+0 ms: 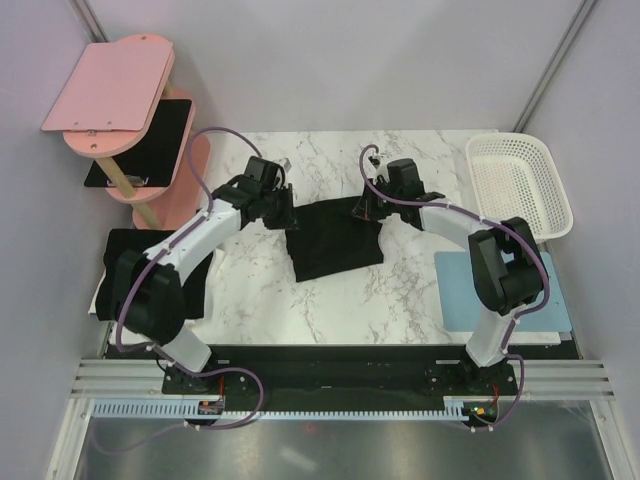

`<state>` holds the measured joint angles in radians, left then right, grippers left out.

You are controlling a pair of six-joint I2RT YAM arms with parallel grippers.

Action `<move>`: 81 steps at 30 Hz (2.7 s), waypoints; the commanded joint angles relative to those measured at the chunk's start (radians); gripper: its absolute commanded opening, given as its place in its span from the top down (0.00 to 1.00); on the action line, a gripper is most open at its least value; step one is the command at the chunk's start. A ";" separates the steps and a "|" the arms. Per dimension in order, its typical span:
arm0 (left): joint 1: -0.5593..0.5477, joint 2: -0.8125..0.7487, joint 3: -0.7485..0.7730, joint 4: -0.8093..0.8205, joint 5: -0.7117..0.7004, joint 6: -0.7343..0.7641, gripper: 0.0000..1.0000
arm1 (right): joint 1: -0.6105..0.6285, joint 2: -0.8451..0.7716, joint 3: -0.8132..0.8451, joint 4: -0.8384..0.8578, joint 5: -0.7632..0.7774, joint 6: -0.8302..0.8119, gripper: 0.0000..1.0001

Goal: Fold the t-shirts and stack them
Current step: Smooth out wrinkles on the folded tshirt

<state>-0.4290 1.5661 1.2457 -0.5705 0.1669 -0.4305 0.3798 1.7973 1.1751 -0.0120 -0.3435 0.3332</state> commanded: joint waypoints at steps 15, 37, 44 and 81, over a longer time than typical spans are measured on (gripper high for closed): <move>-0.071 0.382 0.126 0.179 0.152 -0.116 0.98 | 0.019 0.151 0.132 -0.121 -0.100 0.007 1.00; -0.077 0.460 0.143 0.075 0.028 -0.013 0.98 | -0.058 0.451 0.460 -0.046 0.040 0.082 1.00; -0.077 0.454 0.136 0.072 0.003 -0.007 0.98 | -0.065 0.585 0.521 -0.069 0.038 0.095 1.00; -0.031 0.339 -0.078 -0.411 -0.914 -0.255 0.22 | -0.111 -0.251 -0.100 -0.089 0.034 0.015 0.73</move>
<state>-0.4854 1.8664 1.1950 -0.9360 -0.6380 -0.5541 0.3141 1.6024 1.1248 -0.0971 -0.2665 0.3687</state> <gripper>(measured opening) 0.788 0.263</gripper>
